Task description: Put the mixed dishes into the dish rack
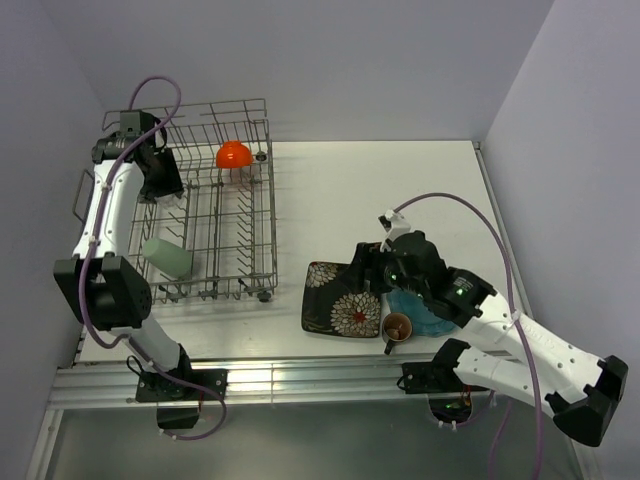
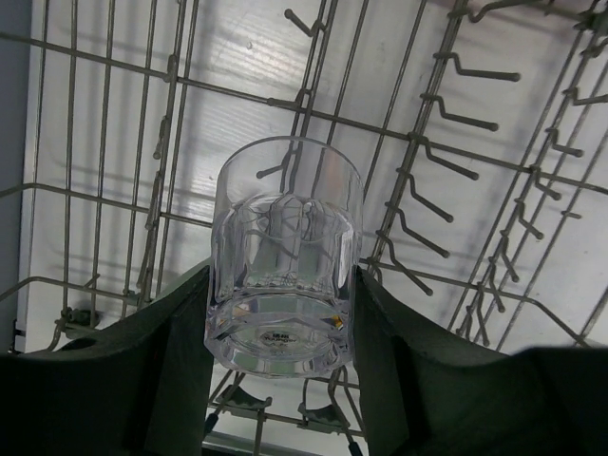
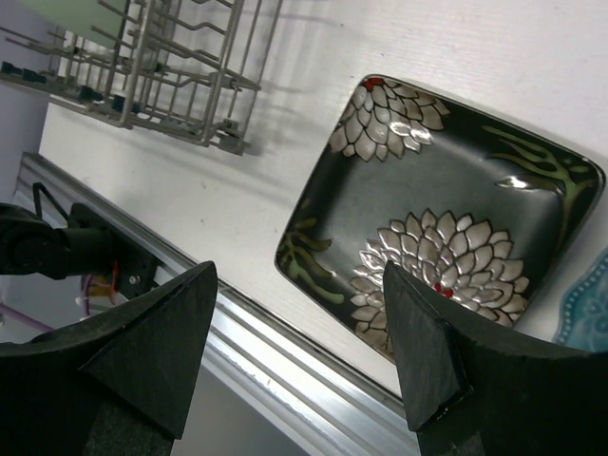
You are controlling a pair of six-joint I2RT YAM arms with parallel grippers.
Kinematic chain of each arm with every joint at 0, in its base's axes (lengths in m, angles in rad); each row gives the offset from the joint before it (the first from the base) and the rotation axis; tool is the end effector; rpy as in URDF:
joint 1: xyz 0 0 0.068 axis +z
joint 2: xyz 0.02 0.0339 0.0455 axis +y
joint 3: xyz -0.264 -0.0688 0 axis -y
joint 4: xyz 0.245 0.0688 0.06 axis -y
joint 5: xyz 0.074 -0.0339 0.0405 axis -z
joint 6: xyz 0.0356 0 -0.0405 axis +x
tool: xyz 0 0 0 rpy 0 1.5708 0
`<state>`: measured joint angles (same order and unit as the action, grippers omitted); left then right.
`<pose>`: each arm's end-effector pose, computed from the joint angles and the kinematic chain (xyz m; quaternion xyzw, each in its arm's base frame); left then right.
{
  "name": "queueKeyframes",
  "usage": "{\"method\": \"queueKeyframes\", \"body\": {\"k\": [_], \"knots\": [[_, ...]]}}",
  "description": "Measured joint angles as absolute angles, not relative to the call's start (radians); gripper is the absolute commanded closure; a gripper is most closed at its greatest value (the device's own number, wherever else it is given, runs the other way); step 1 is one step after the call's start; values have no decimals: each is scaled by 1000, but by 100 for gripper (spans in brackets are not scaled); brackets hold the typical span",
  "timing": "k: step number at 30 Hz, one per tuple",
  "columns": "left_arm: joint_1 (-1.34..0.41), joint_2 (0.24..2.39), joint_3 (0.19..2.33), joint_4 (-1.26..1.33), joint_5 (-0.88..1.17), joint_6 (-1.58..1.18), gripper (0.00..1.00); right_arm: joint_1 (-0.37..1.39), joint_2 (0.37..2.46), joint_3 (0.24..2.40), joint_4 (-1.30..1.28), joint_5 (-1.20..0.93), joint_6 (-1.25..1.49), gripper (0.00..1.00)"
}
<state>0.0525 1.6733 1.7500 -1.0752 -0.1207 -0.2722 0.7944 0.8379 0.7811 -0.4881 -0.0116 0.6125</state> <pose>0.3452 0.0224 0.3628 -0.1716 0.9422 0.0266 0.2864 0.1294 0.1324 0.2989 -0.0820 0.8674 0.3213 0.3710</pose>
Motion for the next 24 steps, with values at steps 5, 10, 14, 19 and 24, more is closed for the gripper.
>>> {"method": "queueKeyframes", "body": {"k": [5,10,14,19,24], "knots": [[57,1727,1750,-1084,-118,-246,100,794,808,776,-513,7,611,22],[78,1740,1750,-1082,-117,-223,100,794,765,774,-533,20,612,23],[98,1775,1750,-1082,-111,-213,100,794,722,773,-562,34,616,23],[105,1827,1748,-1082,-88,-202,100,795,680,775,-623,59,627,22],[104,1847,1751,-1083,-77,-200,59,796,647,788,-695,99,654,22]]}}
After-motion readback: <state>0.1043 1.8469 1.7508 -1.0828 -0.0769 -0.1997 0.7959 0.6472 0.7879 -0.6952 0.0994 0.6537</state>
